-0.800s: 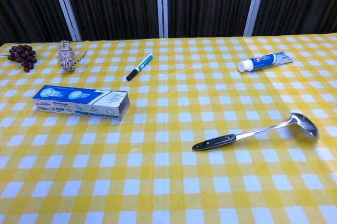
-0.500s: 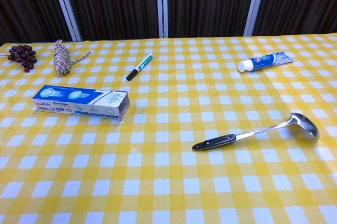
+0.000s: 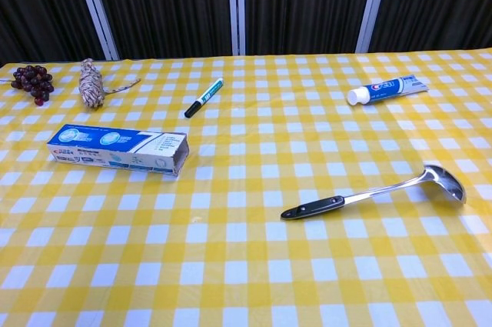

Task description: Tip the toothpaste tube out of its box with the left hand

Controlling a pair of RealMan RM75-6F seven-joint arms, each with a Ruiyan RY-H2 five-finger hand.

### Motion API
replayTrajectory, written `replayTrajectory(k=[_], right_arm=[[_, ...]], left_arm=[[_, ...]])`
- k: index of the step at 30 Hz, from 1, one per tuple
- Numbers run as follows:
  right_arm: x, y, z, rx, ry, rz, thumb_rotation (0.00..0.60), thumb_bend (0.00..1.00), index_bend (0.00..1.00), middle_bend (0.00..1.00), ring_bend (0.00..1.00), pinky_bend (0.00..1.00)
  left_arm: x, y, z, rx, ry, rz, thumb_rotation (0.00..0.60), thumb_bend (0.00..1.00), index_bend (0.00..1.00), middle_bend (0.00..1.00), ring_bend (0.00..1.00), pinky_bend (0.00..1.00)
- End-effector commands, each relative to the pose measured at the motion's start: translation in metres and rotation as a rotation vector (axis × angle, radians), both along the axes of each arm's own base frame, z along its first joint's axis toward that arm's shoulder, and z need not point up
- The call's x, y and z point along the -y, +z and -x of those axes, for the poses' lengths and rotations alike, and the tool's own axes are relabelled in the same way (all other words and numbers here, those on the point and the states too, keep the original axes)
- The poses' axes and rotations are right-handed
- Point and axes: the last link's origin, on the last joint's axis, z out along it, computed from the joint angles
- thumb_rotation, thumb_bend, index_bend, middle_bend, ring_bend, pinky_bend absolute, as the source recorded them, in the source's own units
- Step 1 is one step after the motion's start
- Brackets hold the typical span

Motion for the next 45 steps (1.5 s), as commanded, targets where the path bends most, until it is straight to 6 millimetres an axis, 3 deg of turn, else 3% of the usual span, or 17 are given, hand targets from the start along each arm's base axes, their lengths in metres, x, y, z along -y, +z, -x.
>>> replayTrajectory(k=[1, 6, 15, 21, 29, 45], right_arm=[[0.0, 0.0, 0.0, 0.002, 0.002, -0.002, 0.6, 0.08, 0.0, 0.0, 0.0, 0.0], [0.0, 0.001, 0.0, 0.007, 0.0, -0.001, 0.6, 0.08, 0.0, 0.0, 0.0, 0.0], [0.001, 0.004, 0.002, 0.023, -0.009, 0.002, 0.6, 0.08, 0.0, 0.0, 0.0, 0.0], [0.003, 0.01, 0.003, 0.041, -0.014, 0.014, 0.6, 0.08, 0.0, 0.0, 0.0, 0.0], [0.004, 0.014, 0.006, 0.058, -0.025, 0.02, 0.6, 0.08, 0.0, 0.0, 0.0, 0.0], [0.008, 0.019, 0.012, 0.081, -0.045, 0.029, 0.6, 0.08, 0.0, 0.0, 0.0, 0.0]], left_arm=[[-0.016, 0.002, -0.006, -0.042, -0.03, 0.025, 0.6, 0.05, 0.01, 0.0, 0.0, 0.03], [-0.041, 0.001, -0.017, -0.084, -0.064, 0.1, 0.6, 0.05, 0.04, 0.0, 0.01, 0.1], [-0.084, -0.01, -0.035, -0.156, -0.069, 0.264, 0.6, 0.05, 0.09, 0.0, 0.04, 0.13], [-0.112, -0.029, -0.048, -0.187, -0.055, 0.343, 0.6, 0.05, 0.17, 0.07, 0.11, 0.17], [-0.141, -0.07, -0.062, -0.215, -0.033, 0.444, 0.6, 0.06, 0.19, 0.08, 0.12, 0.18], [-0.16, -0.126, -0.076, -0.204, 0.01, 0.489, 0.6, 0.07, 0.21, 0.1, 0.13, 0.18]])
